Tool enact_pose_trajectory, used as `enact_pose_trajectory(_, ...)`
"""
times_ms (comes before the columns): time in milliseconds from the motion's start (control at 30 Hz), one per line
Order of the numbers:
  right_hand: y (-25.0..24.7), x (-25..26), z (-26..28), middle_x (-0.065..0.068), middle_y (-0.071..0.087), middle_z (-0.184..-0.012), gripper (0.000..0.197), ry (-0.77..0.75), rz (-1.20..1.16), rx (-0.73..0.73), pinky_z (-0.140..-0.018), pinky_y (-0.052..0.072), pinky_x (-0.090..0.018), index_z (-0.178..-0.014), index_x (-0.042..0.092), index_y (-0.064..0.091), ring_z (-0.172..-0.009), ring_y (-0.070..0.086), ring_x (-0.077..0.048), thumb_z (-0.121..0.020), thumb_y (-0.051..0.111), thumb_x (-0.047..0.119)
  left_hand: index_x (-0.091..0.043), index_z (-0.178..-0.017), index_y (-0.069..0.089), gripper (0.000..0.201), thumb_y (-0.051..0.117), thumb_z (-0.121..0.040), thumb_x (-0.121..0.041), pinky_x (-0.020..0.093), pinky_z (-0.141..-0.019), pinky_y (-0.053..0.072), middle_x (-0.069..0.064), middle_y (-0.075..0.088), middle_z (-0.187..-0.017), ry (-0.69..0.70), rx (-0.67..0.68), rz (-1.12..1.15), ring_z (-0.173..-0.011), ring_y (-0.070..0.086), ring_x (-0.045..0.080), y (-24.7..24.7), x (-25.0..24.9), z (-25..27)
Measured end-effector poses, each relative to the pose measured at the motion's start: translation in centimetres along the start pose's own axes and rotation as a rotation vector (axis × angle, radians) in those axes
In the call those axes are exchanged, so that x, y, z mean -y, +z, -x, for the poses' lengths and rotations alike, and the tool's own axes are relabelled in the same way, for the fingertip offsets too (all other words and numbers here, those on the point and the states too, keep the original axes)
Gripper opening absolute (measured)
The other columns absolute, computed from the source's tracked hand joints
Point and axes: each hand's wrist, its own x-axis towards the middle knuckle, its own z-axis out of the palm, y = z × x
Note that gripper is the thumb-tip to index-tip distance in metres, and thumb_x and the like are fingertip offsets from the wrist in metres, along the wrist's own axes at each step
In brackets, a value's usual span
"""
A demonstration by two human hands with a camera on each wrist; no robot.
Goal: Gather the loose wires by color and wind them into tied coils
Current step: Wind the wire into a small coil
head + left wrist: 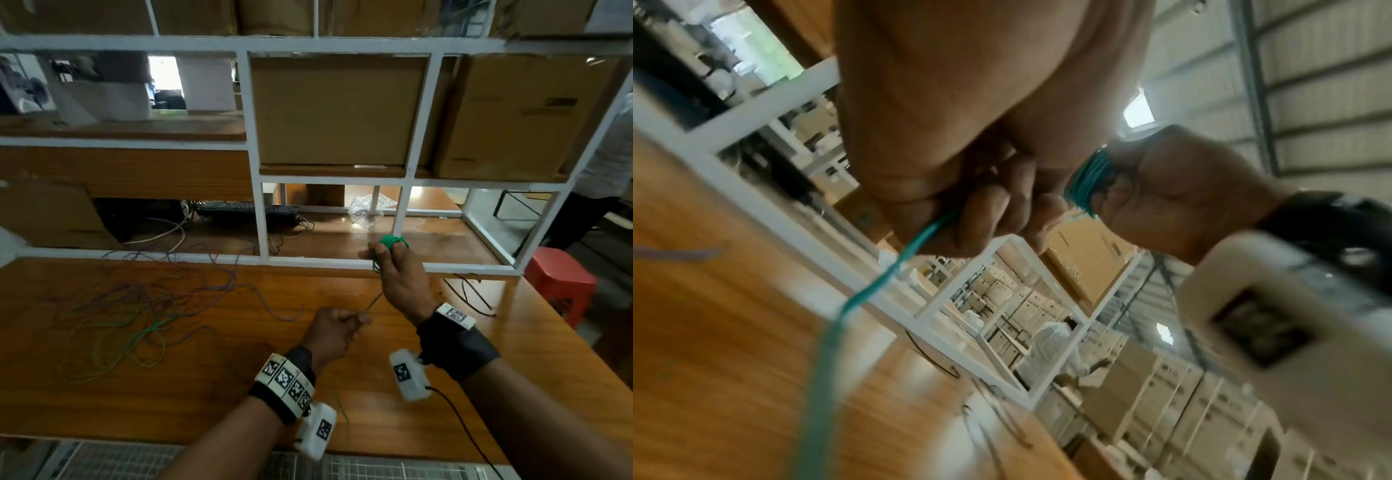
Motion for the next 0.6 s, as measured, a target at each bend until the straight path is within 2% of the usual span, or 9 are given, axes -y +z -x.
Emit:
enact_pose_trajectory(33,-0.5,-0.8,-0.1,0.005,0.070,-0.091,0.037,0.000,0.163,0.035,-0.080,0.055,-0.040,-0.098,0.015,0.069,-0.084,0.065,-0.011,-0.110,0.043,0.038,-0.013,-0.096,0.076,0.024,0.065,-0.096,-0.035,0.026,-0.050,0.040,-0.007,0.058,-0.061,0.054,-0.027,-0.102,-0.048,0.048,0.007,-0.5,0.3,0.0)
enact_pose_trajectory(100,-1.1,-2.0,0.3,0.005,0.071,-0.093,0.035,0.050,0.350,0.238,-0.082,0.055,-0.039,-0.094,0.019,0.070,-0.085,0.065,-0.011,-0.110,0.043,0.036,-0.015,-0.095,0.077,0.026,0.067,-0.093,-0.039,0.036,-0.062,0.055,-0.010,0.067,-0.066,0.163,-0.056,-0.285,-0.060,0.062,0.008,-2.2,0.6,-0.4)
enact_pose_trajectory(167,-0.9,-2.8,1.4,0.003,0.073,-0.100,0.034,0.091,0.460,0.449,-0.089,0.057,-0.040,-0.096,0.022,0.070,-0.091,0.067,-0.012,-0.110,0.043,0.038,-0.021,-0.090,0.078,0.024,0.069,-0.091,-0.042,0.038,-0.069,0.059,-0.006,0.072,-0.071,0.225,-0.080,-0.404,-0.066,0.068,0.009,-4.0,0.2,-0.7)
enact_pose_trajectory(267,-0.3,-2.4,2.8,0.002,0.073,-0.099,0.038,0.078,0.488,0.666,-0.084,0.057,-0.034,-0.101,0.022,0.072,-0.087,0.067,-0.014,-0.109,0.043,0.044,-0.020,-0.087,0.079,0.021,0.070,-0.091,-0.039,0.031,-0.063,0.058,-0.006,0.074,-0.075,0.348,-0.089,-0.526,-0.065,0.068,0.006,-5.5,-1.5,-1.0)
enact_pose_trajectory(367,-0.3,-1.5,3.3,0.000,0.076,-0.098,0.050,0.135,0.235,0.784,-0.088,0.055,-0.042,-0.102,0.023,0.073,-0.088,0.067,-0.020,-0.104,0.041,0.061,-0.015,-0.092,0.079,0.013,0.073,-0.090,-0.026,0.015,-0.058,0.049,-0.008,0.074,-0.079,0.385,-0.028,-0.439,-0.063,0.065,0.000,-6.6,-3.9,-1.3)
enact_pose_trajectory(433,-0.5,-1.1,3.5,-0.002,0.077,-0.106,0.053,0.205,0.043,0.860,-0.097,0.052,-0.050,-0.105,0.022,0.074,-0.102,0.068,-0.028,-0.101,0.045,0.066,-0.015,-0.086,0.080,0.004,0.076,-0.086,-0.015,0.019,-0.062,0.055,-0.004,0.076,-0.079,0.389,0.031,-0.384,-0.069,0.069,0.007,-7.4,-5.1,-1.7)
enact_pose_trajectory(500,-0.7,-0.8,3.9,-0.007,0.077,-0.112,0.044,0.224,-0.189,0.963,-0.107,0.048,-0.052,-0.111,0.012,0.071,-0.114,0.067,-0.030,-0.104,0.053,0.051,-0.018,-0.078,0.079,0.011,0.077,-0.084,-0.008,0.032,-0.072,0.061,0.001,0.077,-0.080,0.430,0.067,-0.363,-0.078,0.072,0.018,-8.0,-5.5,-2.1)
enact_pose_trajectory(567,-0.7,-0.5,4.1,-0.017,0.073,-0.113,0.032,0.310,-0.533,1.001,-0.111,0.045,-0.053,-0.115,0.004,0.066,-0.119,0.064,-0.033,-0.103,0.058,0.032,-0.014,-0.079,0.078,0.010,0.076,-0.085,-0.006,0.037,-0.071,0.058,0.012,0.076,-0.082,0.437,0.080,-0.293,-0.077,0.069,0.024,-7.9,-5.2,-2.5)
enact_pose_trajectory(600,-0.7,-0.3,4.1,-0.021,0.069,-0.114,0.029,0.372,-0.731,0.984,-0.108,0.050,-0.050,-0.118,0.002,0.065,-0.116,0.065,-0.032,-0.103,0.058,0.025,-0.010,-0.083,0.078,0.006,0.074,-0.087,-0.007,0.039,-0.067,0.055,0.020,0.073,-0.083,0.417,0.073,-0.216,-0.073,0.066,0.028,-7.6,-4.9,-2.6)
